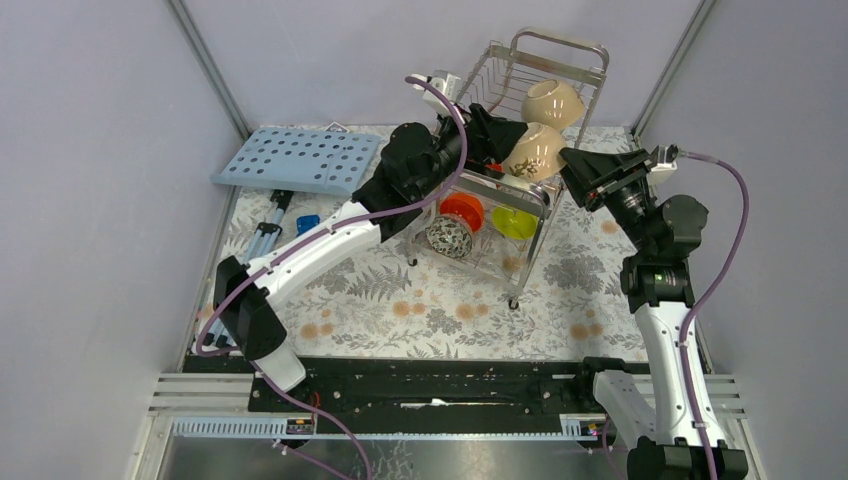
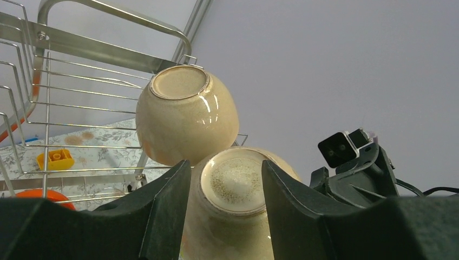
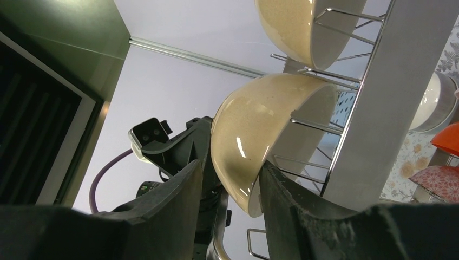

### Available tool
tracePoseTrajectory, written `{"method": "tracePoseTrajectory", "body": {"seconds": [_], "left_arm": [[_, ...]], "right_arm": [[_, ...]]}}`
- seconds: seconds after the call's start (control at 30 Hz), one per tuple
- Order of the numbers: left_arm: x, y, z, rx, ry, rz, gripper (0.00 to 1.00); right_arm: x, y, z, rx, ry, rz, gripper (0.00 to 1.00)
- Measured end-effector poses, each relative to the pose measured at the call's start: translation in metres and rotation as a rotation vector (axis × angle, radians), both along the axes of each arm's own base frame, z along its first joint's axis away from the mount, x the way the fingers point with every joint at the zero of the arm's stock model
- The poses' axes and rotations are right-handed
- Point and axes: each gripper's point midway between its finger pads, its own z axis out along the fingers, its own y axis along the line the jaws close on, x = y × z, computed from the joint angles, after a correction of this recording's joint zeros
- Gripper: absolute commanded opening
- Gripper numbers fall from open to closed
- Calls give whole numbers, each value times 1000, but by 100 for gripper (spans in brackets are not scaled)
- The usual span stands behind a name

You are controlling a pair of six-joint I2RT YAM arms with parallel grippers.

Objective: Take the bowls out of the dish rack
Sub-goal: Pick up the bowl from the dish rack.

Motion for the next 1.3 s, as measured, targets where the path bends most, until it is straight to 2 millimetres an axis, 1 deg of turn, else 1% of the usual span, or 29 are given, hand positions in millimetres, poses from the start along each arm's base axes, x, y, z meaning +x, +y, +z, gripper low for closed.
{"method": "tracePoseTrajectory", "body": {"seconds": [0.27,0.5,0.8,1.07,1.13,1.3], "left_arm": [[0,-1,0,-5,2,-9,49],[-1,-2,1,-10,-2,-17,47],[-1,-3,2,-22,-13,-19,46],[-1,-2,4,-39,-27,-16,46],[-1,-1,4,-40,-27,-12,46],[2,3,5,-48,-29,8,46]], "right_arm": [[6,2,-2,28,-4,26,46],[15,4,0,56,-4,47,41],[19,11,4,99,-11,90,38],[24,20,7,136,-22,136,32],[25,22,9,141,-27,141,30],[29,25,13,160,-41,146,21]]}}
